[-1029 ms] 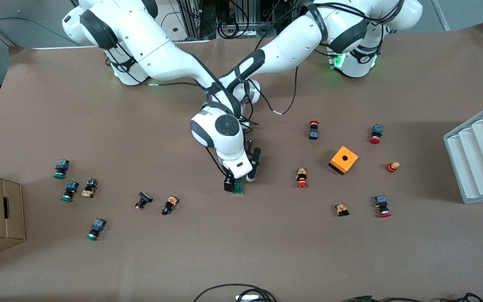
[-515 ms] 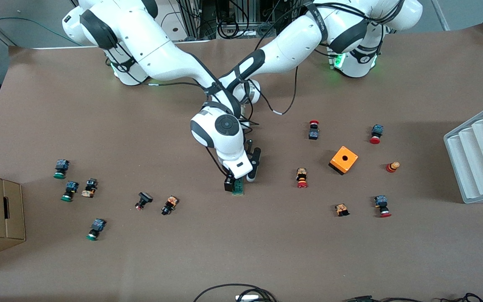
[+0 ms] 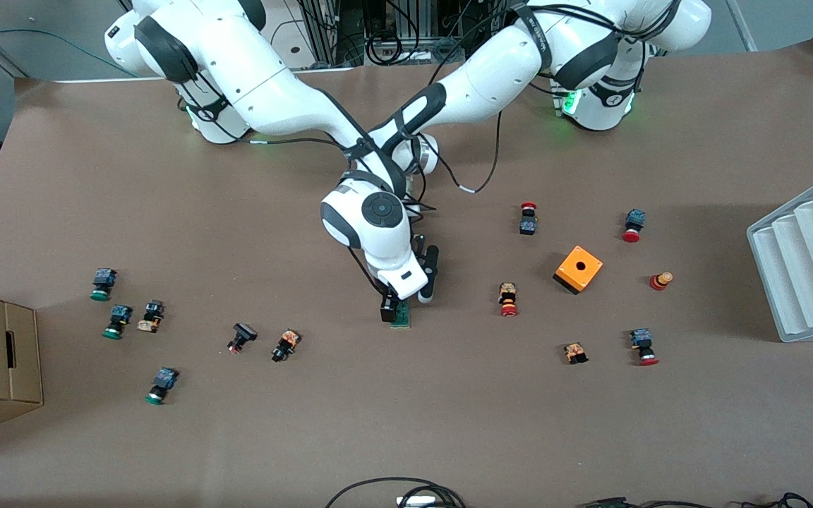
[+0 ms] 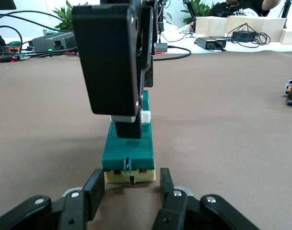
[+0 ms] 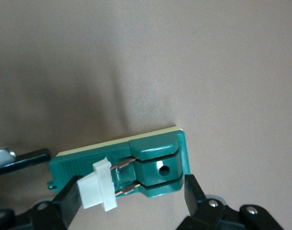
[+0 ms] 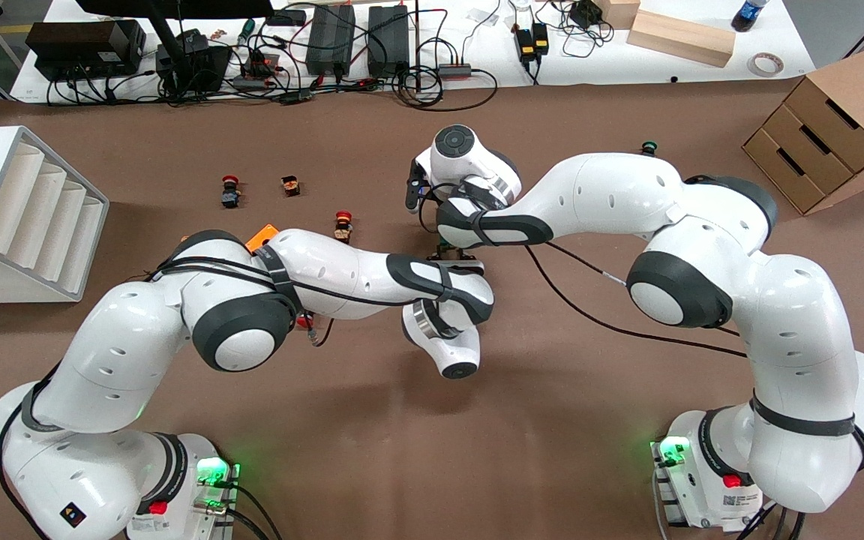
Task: Close load switch with both arms
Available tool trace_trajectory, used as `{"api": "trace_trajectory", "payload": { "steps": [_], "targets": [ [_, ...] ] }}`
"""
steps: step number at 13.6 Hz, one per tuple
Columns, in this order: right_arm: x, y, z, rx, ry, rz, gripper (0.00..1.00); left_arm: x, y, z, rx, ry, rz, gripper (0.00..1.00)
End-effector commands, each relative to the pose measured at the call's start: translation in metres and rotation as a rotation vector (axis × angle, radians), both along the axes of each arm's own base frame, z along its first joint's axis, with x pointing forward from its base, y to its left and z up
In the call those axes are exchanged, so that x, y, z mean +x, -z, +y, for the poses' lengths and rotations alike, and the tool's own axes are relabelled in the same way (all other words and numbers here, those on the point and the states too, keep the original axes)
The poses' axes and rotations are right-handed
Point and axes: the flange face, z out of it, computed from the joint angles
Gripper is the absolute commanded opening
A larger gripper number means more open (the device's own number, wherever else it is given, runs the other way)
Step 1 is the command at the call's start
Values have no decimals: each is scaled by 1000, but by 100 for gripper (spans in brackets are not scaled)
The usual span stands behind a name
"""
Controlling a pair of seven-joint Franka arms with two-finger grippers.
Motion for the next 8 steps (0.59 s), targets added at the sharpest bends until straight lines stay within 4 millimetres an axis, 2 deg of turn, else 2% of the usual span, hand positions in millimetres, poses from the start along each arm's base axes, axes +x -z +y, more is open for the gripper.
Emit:
{"api": "trace_trajectory", "payload": {
  "steps": [1, 8],
  "targets": [
    [7, -4, -1, 20, -9, -13, 87, 2, 7, 0, -5, 7, -16, 54],
    [9, -8, 0, 40, -4, -29, 84, 2, 6, -1, -5, 7, -17, 54]
  ]
}}
